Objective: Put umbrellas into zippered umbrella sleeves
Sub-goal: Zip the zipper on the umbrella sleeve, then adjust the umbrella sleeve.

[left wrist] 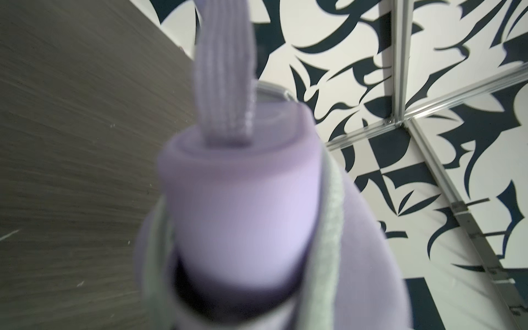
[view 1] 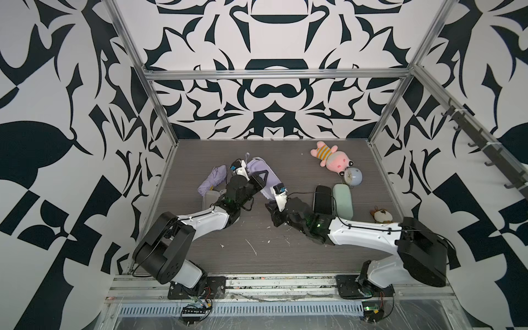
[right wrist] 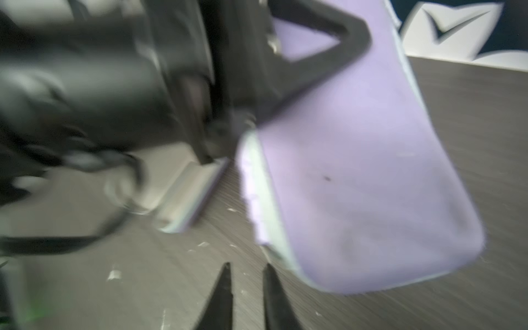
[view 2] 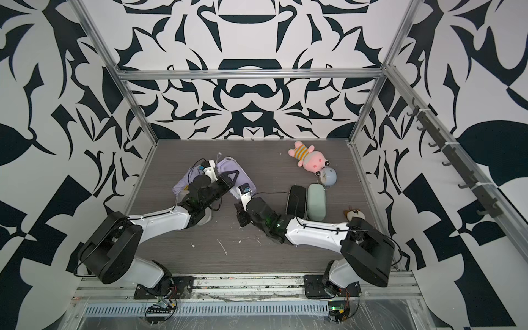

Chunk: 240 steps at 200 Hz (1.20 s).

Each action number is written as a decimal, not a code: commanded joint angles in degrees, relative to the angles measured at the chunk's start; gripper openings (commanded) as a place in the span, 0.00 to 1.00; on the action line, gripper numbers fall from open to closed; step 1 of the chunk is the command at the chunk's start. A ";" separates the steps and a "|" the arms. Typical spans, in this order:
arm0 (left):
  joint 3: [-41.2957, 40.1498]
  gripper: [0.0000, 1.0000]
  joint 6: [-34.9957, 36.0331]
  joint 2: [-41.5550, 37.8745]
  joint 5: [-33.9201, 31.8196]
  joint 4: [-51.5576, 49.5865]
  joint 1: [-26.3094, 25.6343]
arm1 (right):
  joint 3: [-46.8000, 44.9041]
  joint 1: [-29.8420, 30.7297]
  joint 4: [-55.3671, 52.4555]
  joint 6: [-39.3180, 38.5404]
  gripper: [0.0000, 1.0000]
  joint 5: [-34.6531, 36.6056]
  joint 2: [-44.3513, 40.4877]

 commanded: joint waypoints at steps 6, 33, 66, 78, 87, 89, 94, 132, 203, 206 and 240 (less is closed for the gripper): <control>-1.05 0.26 -4.81 -2.53 -6.10 13.99 -0.04 | -3.68 -9.05 2.51 13.98 0.57 -14.68 -9.92; -0.58 0.32 -9.05 -0.52 -5.81 19.63 -0.42 | -9.61 -16.22 5.20 23.73 0.74 -17.85 -13.86; 0.86 0.39 -10.78 1.12 -7.28 21.32 -3.63 | -9.30 -17.18 13.71 30.65 0.76 -19.07 -10.85; 1.34 0.40 -10.86 1.37 -7.80 20.76 -4.69 | -9.46 -17.18 18.57 32.68 0.76 -19.25 -8.77; 1.46 0.40 -10.78 1.67 -8.07 20.60 -5.25 | -9.76 -17.18 22.88 34.69 0.76 -19.38 -7.16; 1.50 0.41 -10.85 1.72 -8.06 20.60 -5.41 | -9.97 -17.18 24.13 35.10 0.76 -19.34 -6.80; 1.54 0.41 -10.87 1.85 -8.38 20.60 -5.76 | -10.40 -17.17 27.17 36.33 0.76 -19.22 -5.91; 2.61 0.46 -11.43 3.36 -8.80 20.78 -7.86 | -10.84 -17.19 39.19 41.51 0.70 -18.76 -0.55; 3.01 0.84 2.74 -13.21 18.85 -16.21 8.37 | -9.20 -31.20 36.32 45.88 0.12 -34.42 -2.76; 4.12 0.84 5.99 -14.79 19.96 -21.35 9.56 | -8.58 -32.19 33.84 45.14 0.10 -36.27 -3.50; 23.31 0.88 39.55 -14.99 30.53 -66.22 16.47 | 3.83 -36.04 -10.39 16.54 0.00 -54.48 -9.59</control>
